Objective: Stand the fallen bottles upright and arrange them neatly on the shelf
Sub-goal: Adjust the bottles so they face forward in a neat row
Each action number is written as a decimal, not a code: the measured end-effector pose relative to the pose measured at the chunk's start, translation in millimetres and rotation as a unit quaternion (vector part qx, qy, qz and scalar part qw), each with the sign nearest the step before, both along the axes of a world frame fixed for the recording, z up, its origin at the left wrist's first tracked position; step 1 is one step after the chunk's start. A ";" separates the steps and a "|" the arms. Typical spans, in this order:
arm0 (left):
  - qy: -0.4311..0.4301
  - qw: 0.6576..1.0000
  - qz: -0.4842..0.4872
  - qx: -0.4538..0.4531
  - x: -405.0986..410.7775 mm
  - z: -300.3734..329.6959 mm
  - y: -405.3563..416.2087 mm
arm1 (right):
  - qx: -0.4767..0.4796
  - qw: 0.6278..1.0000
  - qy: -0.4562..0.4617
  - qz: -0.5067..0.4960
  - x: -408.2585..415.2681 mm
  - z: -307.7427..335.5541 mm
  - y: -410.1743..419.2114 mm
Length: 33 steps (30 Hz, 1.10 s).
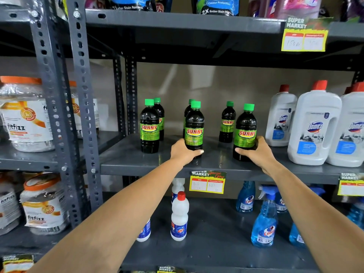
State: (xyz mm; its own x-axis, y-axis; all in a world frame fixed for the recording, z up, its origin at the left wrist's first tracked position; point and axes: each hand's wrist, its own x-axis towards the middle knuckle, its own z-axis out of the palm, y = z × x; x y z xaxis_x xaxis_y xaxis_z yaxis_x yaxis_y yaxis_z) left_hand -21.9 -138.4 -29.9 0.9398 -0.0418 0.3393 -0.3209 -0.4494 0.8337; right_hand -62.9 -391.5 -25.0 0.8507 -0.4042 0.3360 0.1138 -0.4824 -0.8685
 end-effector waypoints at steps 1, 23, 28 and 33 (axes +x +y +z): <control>-0.003 1.000 0.001 -0.003 -0.6 0.4 0.5 | 0.001 1.000 -0.002 0.000 0.5 0.2 -0.4; 0.070 0.988 0.134 -0.045 42.7 7.3 140.8 | -0.308 0.947 0.064 0.059 15.8 -15.7 103.5; 0.040 0.993 0.108 -0.024 53.8 4.3 136.9 | -0.324 0.938 0.098 0.069 17.8 -8.7 105.9; 0.036 0.995 0.095 -0.020 50.5 2.9 140.7 | -0.318 0.941 0.090 0.072 15.6 -8.8 104.5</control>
